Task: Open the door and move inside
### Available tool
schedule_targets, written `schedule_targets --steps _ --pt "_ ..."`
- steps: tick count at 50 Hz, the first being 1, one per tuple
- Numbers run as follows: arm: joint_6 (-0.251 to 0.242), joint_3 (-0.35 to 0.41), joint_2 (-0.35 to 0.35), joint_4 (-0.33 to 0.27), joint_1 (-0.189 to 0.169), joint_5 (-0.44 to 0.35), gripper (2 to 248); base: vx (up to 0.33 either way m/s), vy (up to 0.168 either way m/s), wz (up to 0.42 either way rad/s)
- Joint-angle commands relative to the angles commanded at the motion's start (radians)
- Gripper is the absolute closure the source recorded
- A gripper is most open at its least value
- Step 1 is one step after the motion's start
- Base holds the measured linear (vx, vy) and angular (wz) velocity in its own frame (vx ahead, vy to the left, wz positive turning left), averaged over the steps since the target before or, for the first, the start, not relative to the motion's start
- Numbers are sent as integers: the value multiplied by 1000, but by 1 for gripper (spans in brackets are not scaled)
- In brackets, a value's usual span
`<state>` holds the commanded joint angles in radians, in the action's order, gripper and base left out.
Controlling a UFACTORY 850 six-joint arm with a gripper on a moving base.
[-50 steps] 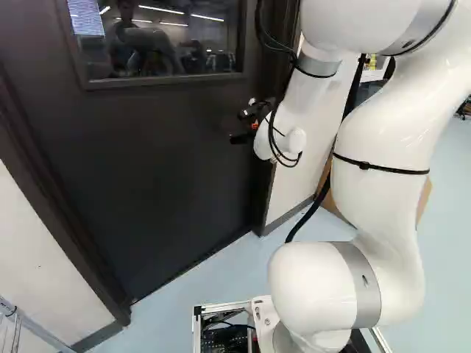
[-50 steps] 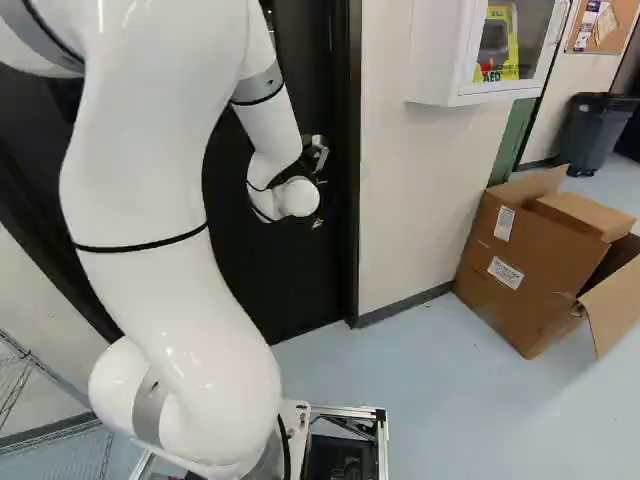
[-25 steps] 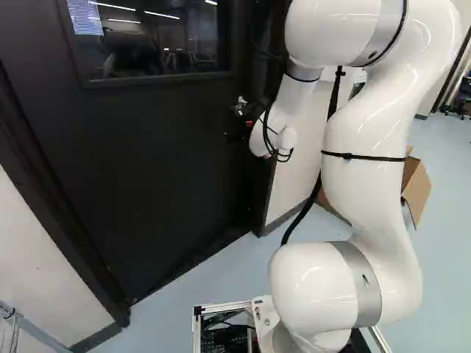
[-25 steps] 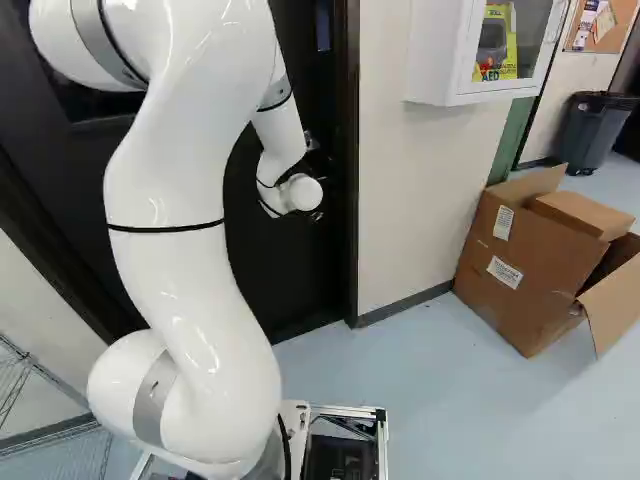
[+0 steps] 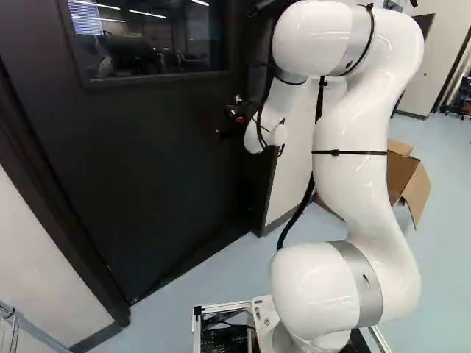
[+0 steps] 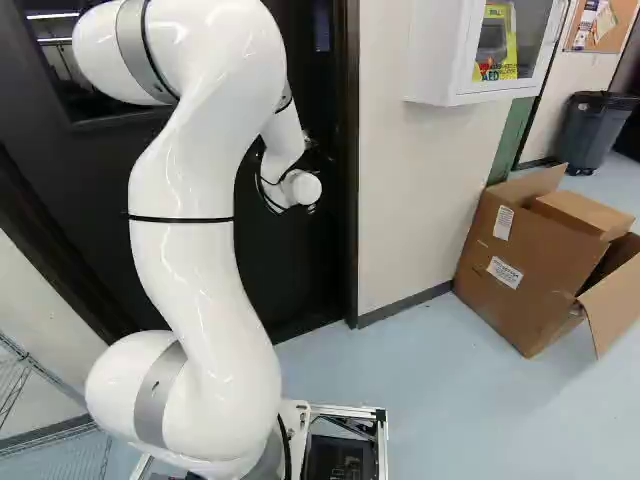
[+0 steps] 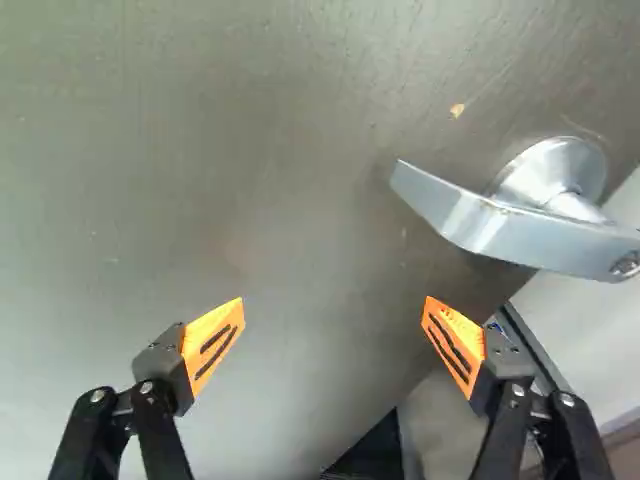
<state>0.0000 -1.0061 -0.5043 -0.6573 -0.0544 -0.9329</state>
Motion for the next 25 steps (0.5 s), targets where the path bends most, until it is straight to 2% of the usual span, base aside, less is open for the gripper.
schedule_targets --steps 25 --pt "0 -132 -98 0 58 0 3 -4 -1 -2"
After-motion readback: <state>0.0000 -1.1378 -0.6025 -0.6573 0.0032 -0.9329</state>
